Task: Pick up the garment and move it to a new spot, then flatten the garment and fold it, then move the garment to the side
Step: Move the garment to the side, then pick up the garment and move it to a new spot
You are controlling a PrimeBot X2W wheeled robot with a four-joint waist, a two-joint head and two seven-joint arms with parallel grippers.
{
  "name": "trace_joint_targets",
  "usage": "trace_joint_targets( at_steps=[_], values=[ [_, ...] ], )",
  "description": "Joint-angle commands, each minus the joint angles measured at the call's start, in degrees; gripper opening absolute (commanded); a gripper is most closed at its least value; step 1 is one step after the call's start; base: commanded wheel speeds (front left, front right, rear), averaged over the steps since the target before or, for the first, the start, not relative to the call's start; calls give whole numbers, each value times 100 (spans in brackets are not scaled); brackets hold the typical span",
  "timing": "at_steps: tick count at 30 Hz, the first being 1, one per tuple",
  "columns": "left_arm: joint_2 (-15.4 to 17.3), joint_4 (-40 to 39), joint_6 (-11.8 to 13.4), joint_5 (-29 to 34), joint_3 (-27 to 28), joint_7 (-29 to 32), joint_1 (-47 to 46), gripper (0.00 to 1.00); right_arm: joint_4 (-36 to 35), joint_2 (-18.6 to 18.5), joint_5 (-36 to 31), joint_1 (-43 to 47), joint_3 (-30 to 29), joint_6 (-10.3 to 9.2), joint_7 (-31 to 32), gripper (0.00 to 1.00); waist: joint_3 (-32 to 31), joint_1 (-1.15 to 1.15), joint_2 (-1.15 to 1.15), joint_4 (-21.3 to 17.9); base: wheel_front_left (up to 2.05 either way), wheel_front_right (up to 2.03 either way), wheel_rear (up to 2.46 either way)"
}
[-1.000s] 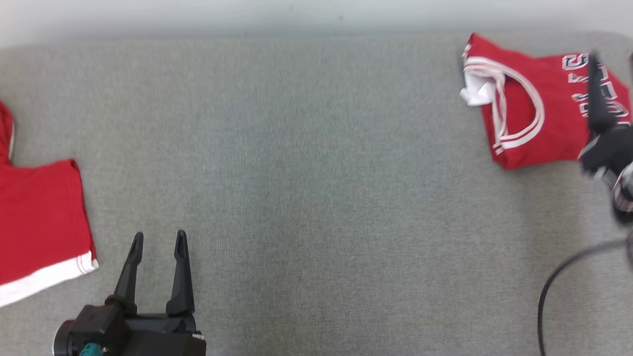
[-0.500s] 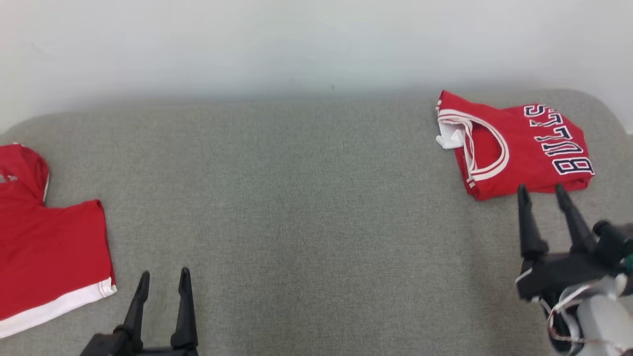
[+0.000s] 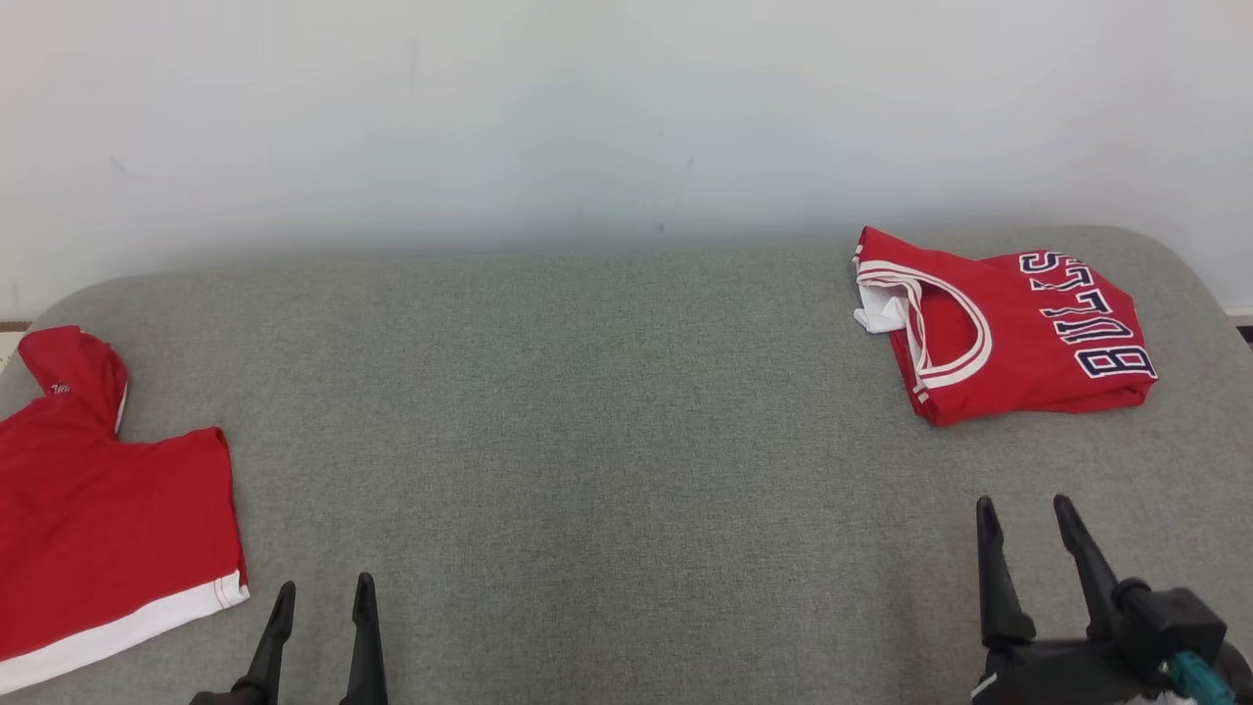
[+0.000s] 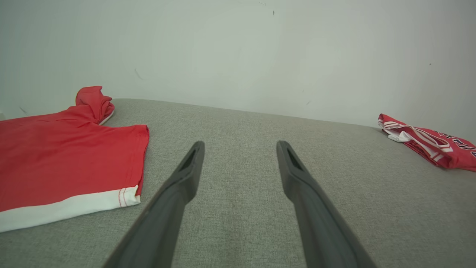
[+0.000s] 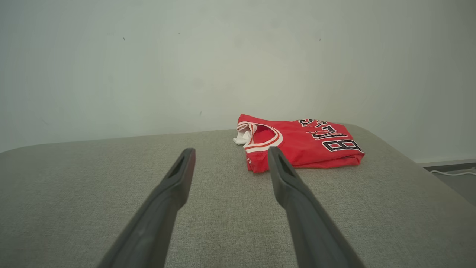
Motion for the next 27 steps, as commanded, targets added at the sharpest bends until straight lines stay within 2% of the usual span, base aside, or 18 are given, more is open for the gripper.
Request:
trace_joint_targets(
  at_steps=[1,8,16,27],
  values=[
    [31,21,19,-5,20,-15,57,100,-48,35,-34,100,-3,2,0,100,-10,0,0,1,0,0,0],
    [107,-27,84,78,-20,49,190,100,-360,313,-11,482,-37,2,161,100,-66,0,0,-27,0,0,0],
    [173,-125,119,108,-74,104,251,100,-459,233,227,527,248,2,382,100,-82,0,0,3,0,0,0],
    [240,-269,210,130,-105,200,279,100,-449,267,252,564,224,2,411,100,-98,0,0,88,0,0,0]
  ],
)
